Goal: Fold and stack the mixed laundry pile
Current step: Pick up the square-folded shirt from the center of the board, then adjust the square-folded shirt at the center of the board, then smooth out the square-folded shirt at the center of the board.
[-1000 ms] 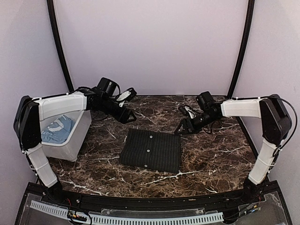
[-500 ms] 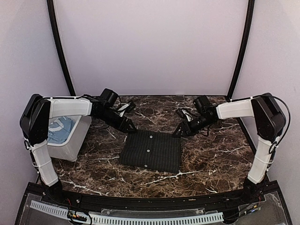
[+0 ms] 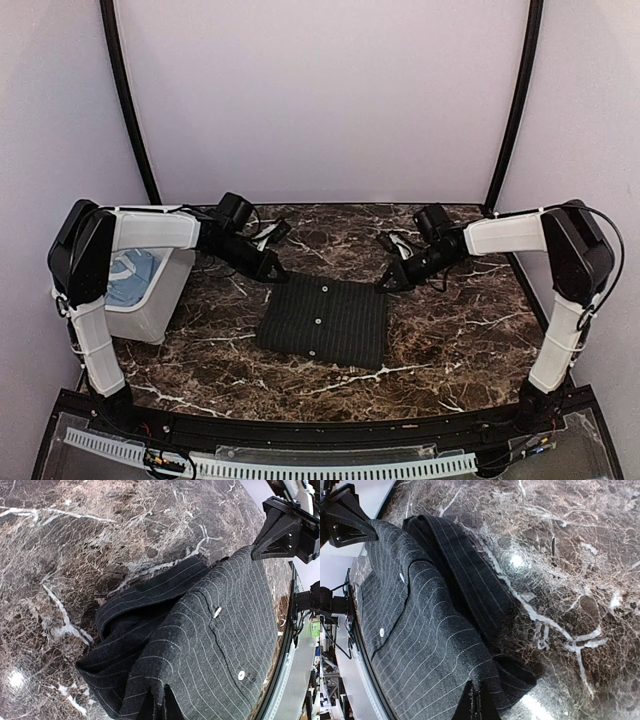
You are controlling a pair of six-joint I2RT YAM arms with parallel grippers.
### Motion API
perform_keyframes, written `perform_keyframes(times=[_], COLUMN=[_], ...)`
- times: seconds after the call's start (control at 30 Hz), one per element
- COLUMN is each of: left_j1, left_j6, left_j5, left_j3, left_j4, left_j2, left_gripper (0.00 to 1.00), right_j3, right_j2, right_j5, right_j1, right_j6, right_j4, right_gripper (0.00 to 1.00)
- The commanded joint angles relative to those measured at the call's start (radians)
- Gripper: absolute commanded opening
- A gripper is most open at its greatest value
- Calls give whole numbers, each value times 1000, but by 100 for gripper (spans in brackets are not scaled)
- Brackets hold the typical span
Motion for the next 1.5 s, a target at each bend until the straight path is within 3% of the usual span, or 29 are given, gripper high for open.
perform_keyframes(times=[0.0,0.2,0.33,0.57,0.8,0.83,0.9,1.0,1.07,1.13,1.3,1.47], left_j1=[21,50,51,49,49,49,49,49,46,32,-41,-137], left_j6=[-30,-48,-56,-76,-53,-50,-49,-78,-99,-105,-155,-214], left_j5=[45,-10,-69,-130,-245,-271,-301,-319,-281,-232,-111,93], left_j3=[-2,35,79,144,248,263,314,313,235,155,-79,-219], left_j4=[42,61,84,141,69,60,11,-17,24,50,69,118], left_j2=[-90,-1,94,221,250,250,243,151,46,-51,-241,-295], left_gripper=[0,0,0,0,8,16,31,46,64,72,73,73], right_j3=[-1,75,126,191,308,324,359,368,352,315,135,5], right_j2=[-107,29,158,232,282,279,261,171,89,7,-170,-211], right_j5=[63,105,220,345,448,458,489,524,509,436,193,51], right_j1=[-3,-16,-16,-16,-16,-16,-16,-18,-17,-17,41,156], right_j6=[22,15,35,47,37,39,45,49,49,58,152,254], right_j4=[-17,-27,-21,-10,-50,-61,-100,-134,-149,-148,-55,38], right_gripper=[0,0,0,0,0,0,16,56,66,70,73,73])
